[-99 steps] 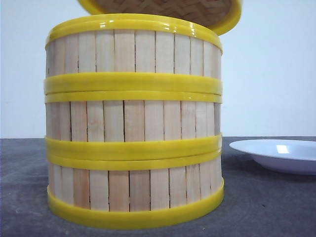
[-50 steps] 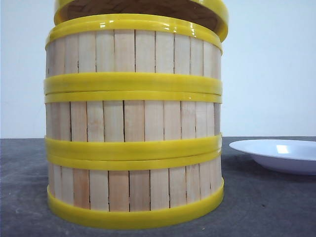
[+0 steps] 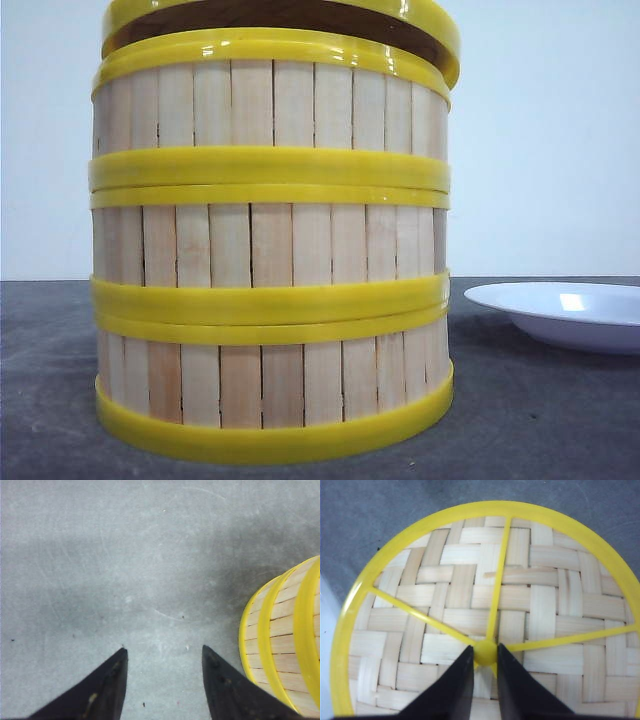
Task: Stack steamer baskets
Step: 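Carry the lid over the stack and lower it on top, then open the right gripper and raise it off the lid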
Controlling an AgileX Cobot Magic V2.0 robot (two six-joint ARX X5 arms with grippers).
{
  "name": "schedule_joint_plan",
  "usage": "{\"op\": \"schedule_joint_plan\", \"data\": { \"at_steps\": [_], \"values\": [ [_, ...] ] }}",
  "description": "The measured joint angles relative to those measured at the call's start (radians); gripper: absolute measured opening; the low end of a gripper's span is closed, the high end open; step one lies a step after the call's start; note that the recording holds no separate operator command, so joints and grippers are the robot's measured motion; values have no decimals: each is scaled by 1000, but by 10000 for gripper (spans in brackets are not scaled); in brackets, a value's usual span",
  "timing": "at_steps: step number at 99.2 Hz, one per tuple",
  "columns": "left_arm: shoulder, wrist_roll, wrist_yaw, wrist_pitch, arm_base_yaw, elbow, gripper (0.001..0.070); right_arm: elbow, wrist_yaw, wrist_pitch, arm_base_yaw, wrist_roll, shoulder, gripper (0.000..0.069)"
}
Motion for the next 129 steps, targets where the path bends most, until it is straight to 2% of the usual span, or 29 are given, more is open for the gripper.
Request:
{"op": "schedule_joint_plan", "data": {
  "at_steps": [85,91,106,129],
  "values": [
    [0,0,0,3,0,0,277,8,3,-2,8,-18,44,52],
    [0,0,0,3,0,0,277,8,3,-3,8,-22,44,78],
    [0,0,0,6,0,0,277,8,2,-11,11,-25,47,202],
    [0,0,0,16,0,0,277,8,2,-11,20,-30,47,225]
  ]
}}
